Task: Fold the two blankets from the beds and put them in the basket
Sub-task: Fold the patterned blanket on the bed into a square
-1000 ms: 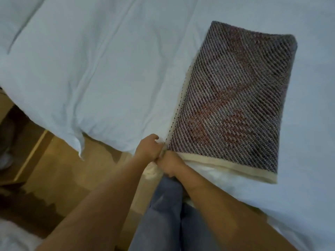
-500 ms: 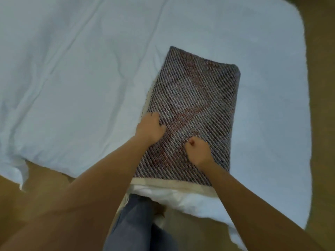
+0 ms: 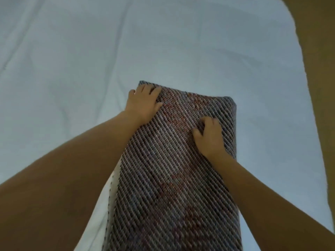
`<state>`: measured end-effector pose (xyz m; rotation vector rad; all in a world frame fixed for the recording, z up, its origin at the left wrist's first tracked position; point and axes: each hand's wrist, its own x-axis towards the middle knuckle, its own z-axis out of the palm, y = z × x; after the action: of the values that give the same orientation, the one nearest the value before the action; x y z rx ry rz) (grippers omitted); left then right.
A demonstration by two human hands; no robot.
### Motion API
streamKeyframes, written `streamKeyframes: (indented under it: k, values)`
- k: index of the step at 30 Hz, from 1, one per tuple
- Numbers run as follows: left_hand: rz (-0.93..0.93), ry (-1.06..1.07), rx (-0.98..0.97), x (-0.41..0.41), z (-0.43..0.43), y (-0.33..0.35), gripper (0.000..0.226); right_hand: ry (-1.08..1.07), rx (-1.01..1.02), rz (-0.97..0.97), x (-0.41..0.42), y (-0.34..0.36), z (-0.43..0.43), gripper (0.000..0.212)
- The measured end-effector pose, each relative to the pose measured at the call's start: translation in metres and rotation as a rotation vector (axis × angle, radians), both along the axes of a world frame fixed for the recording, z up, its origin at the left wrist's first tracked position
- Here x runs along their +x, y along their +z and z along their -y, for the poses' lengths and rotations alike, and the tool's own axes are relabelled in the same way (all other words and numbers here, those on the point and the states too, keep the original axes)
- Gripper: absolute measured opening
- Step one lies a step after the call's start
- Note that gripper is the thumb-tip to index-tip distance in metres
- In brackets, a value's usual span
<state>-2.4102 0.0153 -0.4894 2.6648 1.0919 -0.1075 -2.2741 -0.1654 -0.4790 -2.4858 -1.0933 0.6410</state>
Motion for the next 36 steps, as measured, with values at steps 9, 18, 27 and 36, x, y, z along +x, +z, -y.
streamKeyframes:
  k: [9,18,27,36]
  values:
    - [0.017,-0.217,0.068,0.046,-0.047,-0.029,0.062,0.328,-0.157,0.292,0.058,-0.027,-0.073,0.06]
    - [-0.023,-0.157,0.034,0.058,-0.077,-0.043,0.054,0.301,-0.238,0.455,0.086,-0.041,-0.105,0.052]
    - [-0.223,-0.091,-0.878,0.057,-0.102,0.002,0.05,0.434,-0.277,0.311,0.132,-0.006,-0.075,0.073]
    - [-0.381,-0.233,-0.624,0.062,-0.081,-0.001,0.048,0.258,-0.486,0.027,0.15,-0.006,-0.054,0.084]
